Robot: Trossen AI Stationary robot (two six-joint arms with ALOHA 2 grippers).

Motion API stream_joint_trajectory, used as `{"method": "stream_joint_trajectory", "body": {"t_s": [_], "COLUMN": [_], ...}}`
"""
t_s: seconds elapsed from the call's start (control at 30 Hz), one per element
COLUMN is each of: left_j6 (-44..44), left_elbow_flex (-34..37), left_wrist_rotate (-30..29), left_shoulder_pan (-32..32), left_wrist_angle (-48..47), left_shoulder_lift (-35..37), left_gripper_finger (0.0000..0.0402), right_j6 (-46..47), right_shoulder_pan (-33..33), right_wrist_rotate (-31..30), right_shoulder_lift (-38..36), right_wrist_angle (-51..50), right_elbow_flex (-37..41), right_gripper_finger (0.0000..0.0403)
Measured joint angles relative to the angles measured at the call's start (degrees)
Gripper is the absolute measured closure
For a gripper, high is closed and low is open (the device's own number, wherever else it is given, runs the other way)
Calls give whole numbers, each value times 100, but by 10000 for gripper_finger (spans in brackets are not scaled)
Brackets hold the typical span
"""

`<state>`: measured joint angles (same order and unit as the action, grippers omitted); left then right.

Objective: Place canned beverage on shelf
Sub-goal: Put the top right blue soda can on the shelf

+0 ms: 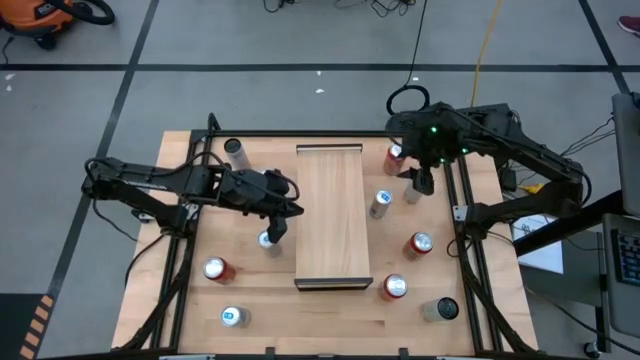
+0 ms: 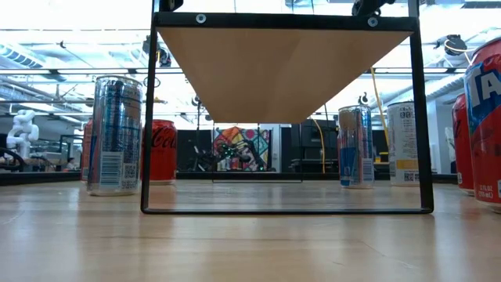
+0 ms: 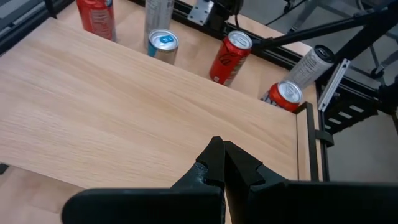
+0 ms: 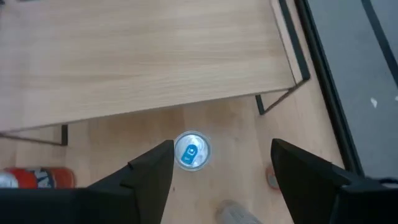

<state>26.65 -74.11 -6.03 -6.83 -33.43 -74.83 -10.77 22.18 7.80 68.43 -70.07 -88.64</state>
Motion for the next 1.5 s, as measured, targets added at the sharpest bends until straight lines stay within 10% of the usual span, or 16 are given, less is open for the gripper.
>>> {"method": "stream_joint_trajectory", "body": {"t_s": [0.63, 1.5], "left_j6": [-2, 905], "left_elbow_flex": [0, 0], "left_wrist_rotate": [-41, 200], "left_shoulder_pan": [182, 63], "left_wrist_angle": [-46, -1381], "left_shoulder_lift": [0, 0], "left_gripper_finger": [402, 402], "right_j6": [703, 658], "right_shoulder_pan": [148, -175], "right_wrist_rotate": [506, 423], "right_shoulder_lift": [528, 1089], "right_wrist_angle": [-47, -286], "right_elbow_flex": [0, 14], "right_gripper_finger": [154, 26]}}
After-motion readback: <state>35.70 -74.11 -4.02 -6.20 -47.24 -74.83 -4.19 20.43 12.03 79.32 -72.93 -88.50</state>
